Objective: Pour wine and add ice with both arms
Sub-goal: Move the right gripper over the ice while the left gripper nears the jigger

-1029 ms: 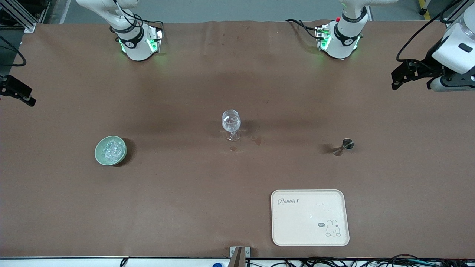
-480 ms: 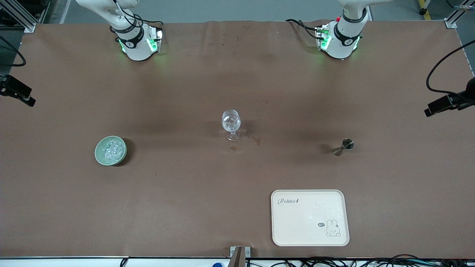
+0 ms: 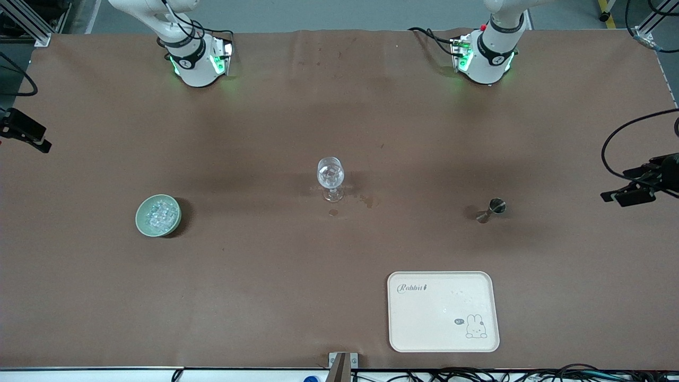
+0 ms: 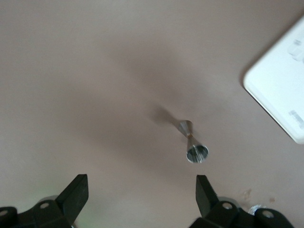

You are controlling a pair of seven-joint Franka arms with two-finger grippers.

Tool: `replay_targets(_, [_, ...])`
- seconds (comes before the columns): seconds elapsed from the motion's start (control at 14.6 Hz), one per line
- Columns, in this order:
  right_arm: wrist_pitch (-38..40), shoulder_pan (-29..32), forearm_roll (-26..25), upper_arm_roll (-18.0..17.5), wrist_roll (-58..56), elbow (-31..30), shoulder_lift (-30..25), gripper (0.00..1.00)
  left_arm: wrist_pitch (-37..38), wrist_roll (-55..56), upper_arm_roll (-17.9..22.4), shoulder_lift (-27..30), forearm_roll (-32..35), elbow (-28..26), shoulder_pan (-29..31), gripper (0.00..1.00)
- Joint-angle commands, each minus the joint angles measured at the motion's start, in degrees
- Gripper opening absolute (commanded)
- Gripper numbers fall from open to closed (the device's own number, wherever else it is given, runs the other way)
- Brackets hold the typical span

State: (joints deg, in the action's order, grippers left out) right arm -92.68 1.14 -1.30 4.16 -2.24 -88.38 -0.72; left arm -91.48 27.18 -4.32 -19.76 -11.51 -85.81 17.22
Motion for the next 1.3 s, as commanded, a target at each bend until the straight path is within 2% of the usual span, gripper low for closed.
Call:
replay_targets(0.0, [-1.54,-0.08,-0.73,-0.12,1.18,-1.27,0.28,1.0,0.86,10.49,-0.43,-4.21,-1.14,1.26,-0.35,1.0])
replay_targets(0.34, [-3.02,0.53,-0.2,-0.03,1.1,-2.85,4.4,0.99,1.13,14.04,-0.43,-12.83,-11.59,-0.41,2.81,1.0])
replay_targets(0.62, [-12.68,1.41,-0.11,0.06,1.01,-10.48,5.73,0.99,1.22,17.98,-0.43,-19.07,-18.71,-1.99,4.22,1.0])
replay_targets(0.82, [-17.17,1.41,-0.11,0.06,1.01,-13.92,7.39,0.99,1.3,19.49,-0.43,-21.8,-23.88,-2.08,4.13,1.0])
replay_targets(1.23, [-20.33,1.15,0.06,0.06,1.1,-15.59,12.67,0.98,1.3,18.7,-0.61,-26.91,-30.93,-3.21,3.87,1.0])
